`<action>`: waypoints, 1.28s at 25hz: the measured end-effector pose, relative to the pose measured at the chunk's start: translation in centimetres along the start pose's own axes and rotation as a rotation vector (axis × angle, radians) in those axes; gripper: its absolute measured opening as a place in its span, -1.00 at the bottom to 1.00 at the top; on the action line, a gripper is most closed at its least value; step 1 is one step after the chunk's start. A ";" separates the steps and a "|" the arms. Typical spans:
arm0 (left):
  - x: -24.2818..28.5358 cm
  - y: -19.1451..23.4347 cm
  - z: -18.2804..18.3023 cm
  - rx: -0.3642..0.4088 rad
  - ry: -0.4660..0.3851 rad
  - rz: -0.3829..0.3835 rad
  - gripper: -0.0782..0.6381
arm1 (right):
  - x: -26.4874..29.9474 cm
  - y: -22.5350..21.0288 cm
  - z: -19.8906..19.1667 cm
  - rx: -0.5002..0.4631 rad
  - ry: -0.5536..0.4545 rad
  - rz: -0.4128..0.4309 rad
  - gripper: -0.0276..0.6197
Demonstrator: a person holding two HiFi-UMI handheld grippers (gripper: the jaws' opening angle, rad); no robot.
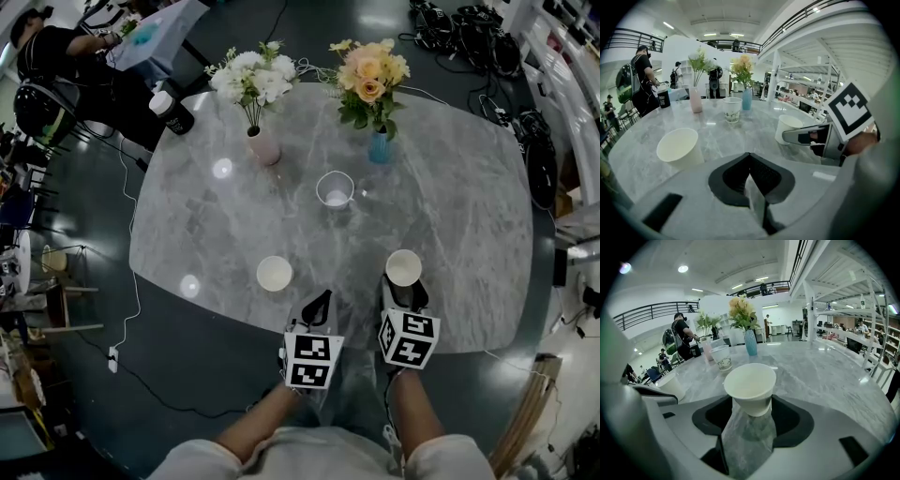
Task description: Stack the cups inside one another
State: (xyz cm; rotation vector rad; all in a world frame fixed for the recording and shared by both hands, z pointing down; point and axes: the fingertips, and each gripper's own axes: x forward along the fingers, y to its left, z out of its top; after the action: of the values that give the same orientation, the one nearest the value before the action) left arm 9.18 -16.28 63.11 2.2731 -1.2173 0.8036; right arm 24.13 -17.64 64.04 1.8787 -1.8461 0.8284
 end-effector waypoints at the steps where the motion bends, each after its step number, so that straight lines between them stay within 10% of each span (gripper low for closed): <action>1: 0.0 0.0 0.0 0.000 0.000 0.000 -0.79 | 0.0 0.0 0.0 0.000 0.000 0.000 -0.16; 32: -2.5 1.7 2.8 -0.033 -0.084 0.017 -0.79 | -2.4 2.4 3.5 -0.039 -0.060 0.015 -0.16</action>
State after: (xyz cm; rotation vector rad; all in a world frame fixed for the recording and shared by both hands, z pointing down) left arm 7.46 -17.40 59.58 2.2931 -1.2792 0.6959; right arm 22.41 -18.21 59.51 1.8873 -1.9000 0.7428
